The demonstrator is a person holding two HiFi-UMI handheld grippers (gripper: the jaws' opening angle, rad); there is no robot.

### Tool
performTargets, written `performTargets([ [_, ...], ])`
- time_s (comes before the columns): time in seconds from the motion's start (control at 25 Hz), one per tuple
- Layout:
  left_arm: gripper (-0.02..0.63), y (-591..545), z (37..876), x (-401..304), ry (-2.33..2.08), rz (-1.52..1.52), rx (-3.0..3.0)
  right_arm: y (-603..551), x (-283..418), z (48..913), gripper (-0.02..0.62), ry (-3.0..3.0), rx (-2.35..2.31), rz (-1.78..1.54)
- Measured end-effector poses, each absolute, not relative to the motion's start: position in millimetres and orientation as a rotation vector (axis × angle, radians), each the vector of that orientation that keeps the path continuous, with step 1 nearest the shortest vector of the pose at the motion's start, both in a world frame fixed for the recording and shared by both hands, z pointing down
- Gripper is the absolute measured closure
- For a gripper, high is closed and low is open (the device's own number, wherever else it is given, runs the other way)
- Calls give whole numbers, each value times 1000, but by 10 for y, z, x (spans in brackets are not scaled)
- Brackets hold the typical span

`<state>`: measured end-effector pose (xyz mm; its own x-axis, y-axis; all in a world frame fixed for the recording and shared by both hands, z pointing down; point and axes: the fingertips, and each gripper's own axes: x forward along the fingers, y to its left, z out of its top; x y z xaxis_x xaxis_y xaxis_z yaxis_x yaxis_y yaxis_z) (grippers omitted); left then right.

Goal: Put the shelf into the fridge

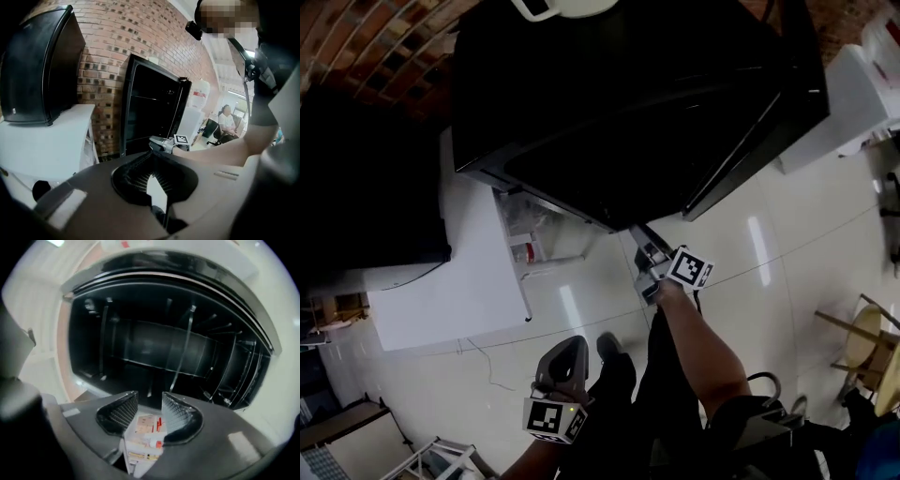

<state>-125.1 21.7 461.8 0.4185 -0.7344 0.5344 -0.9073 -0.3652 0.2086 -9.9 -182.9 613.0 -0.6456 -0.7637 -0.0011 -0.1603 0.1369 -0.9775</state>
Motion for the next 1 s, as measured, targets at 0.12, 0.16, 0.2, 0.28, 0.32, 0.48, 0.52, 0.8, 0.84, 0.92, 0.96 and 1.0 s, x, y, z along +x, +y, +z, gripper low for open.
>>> performTargets([
  [0.12,612,289,4459,-1324,-1374,446,2267,-1586,-86,5770,430,1963,-881,-1492],
  [0.16,612,324,4396,-1362,-1371,438,2278,-1498,-90,5657,433,1976,-882,-1479],
  [0.2,612,360,4334,-1408,-1369,432,2285,-1416,-97,5544,434,1988,-884,-1463],
  [0.28,612,423,4227,-1523,-1373,422,2296,-1301,-120,5309,434,2014,-886,-1412],
  [0.32,612,448,4181,-1586,-1380,418,2299,-1259,-135,5198,434,2024,-886,-1386],
  [0.48,612,531,4007,-1767,-1397,392,2317,-1086,-199,4826,434,2059,-891,-1314],
  [0.52,612,544,3959,-1794,-1397,382,2327,-1036,-211,4753,434,2063,-896,-1306],
  [0.8,612,648,3661,-1987,-1400,317,2354,-633,-350,4208,440,2128,-914,-1225],
  [0.84,612,653,3623,-2008,-1399,310,2363,-603,-357,4112,447,2133,-915,-1206],
  [0.92,612,642,3527,-2048,-1401,293,2389,-558,-369,3913,471,2144,-915,-1163],
  [0.96,612,635,3470,-2066,-1403,282,2403,-535,-371,3817,480,2152,-922,-1140],
  [1.0,612,631,3413,-2082,-1403,268,2415,-507,-370,3722,483,2160,-930,-1117],
])
